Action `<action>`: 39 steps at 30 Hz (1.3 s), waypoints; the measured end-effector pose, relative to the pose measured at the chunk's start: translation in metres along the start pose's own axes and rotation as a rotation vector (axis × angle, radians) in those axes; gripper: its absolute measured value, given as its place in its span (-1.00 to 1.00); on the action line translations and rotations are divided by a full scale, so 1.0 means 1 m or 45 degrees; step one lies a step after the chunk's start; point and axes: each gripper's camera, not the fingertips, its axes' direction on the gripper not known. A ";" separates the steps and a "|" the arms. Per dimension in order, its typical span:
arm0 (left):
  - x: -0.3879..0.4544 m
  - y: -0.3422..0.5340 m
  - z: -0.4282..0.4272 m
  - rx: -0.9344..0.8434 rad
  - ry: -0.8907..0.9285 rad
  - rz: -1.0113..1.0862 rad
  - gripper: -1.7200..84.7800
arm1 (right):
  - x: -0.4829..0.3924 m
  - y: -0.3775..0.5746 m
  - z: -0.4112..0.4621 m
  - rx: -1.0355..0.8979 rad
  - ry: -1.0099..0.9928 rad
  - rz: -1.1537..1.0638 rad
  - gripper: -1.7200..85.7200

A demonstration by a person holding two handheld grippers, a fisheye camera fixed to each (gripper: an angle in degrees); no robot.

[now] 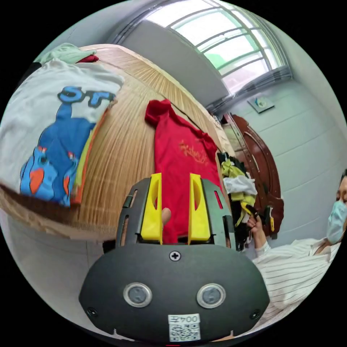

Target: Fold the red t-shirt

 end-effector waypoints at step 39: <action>0.083 0.175 -0.001 0.327 -0.377 -0.078 -0.94 | -0.075 0.095 0.115 -0.384 0.650 -0.519 -0.74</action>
